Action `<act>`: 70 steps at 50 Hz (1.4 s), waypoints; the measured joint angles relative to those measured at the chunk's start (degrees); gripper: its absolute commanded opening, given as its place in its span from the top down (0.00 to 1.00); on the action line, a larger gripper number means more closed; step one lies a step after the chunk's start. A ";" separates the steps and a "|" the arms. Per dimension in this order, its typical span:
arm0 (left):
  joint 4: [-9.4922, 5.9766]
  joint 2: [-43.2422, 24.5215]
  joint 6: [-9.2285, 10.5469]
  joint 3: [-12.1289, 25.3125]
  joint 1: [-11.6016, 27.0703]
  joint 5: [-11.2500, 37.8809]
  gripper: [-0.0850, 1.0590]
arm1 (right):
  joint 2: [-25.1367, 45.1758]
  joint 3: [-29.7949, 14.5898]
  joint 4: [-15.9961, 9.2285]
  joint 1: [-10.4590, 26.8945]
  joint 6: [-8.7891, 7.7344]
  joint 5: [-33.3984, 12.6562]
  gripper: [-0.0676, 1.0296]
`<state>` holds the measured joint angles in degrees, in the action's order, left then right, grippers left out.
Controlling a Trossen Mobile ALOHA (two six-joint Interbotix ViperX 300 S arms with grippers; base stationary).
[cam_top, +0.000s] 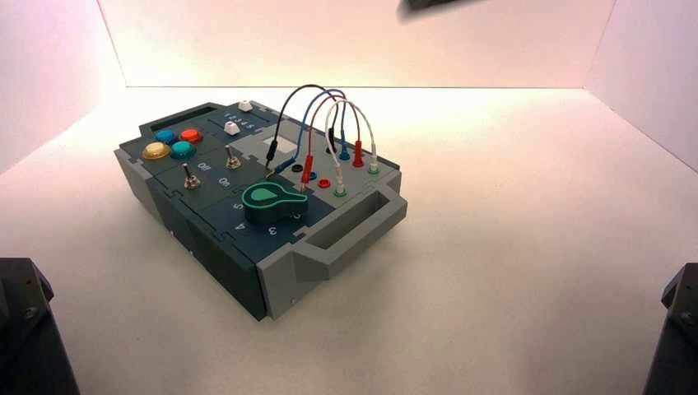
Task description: Move the bottom slider to position 5.
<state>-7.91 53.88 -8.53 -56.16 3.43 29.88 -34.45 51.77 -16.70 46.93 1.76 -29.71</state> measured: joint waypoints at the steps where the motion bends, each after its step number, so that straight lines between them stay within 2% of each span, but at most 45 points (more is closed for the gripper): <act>1: 0.09 -0.97 -0.18 0.18 0.00 0.35 0.95 | 1.32 -0.53 -0.09 0.53 0.00 -0.26 0.96; 5: 0.26 -5.98 -1.85 0.62 -0.09 1.23 0.95 | 9.76 -4.31 -0.53 2.72 0.00 -0.79 0.96; 7: 0.35 -11.07 -3.16 1.05 -0.09 1.23 0.95 | 14.15 -5.98 -0.97 3.87 -0.18 -0.88 0.96; 9: 0.35 -13.89 -3.60 1.14 -0.09 1.14 0.95 | 16.52 -6.59 -1.05 3.96 -0.18 -0.88 0.96; 21: 0.35 -25.93 -4.57 3.25 -0.53 -2.20 0.95 | 23.38 -8.79 -1.23 4.04 -0.35 -0.70 0.96; 29: 0.35 -27.60 -4.83 5.63 -1.14 -4.04 0.95 | 24.43 -7.29 -1.93 3.96 -0.35 -0.62 0.96; 36: 0.35 -31.38 -5.54 7.65 -2.81 -4.83 0.95 | 24.43 -5.10 -5.98 4.04 -0.44 -0.88 0.96; 47: 0.18 -39.46 -5.54 8.09 -3.43 -5.36 0.95 | 23.20 -3.52 -8.79 4.13 -0.44 -1.93 0.96; 61: -0.18 -43.51 -5.54 10.20 -3.43 -5.45 0.95 | 23.82 -1.32 -10.02 4.04 -0.44 -1.85 0.96; 70: -0.18 -44.30 -5.54 11.07 -3.43 -5.45 0.95 | 26.19 0.18 -10.20 3.96 -0.53 0.79 0.96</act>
<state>-8.09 9.58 -14.06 -45.09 0.00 24.43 -8.26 51.94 -26.89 50.89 1.23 -28.92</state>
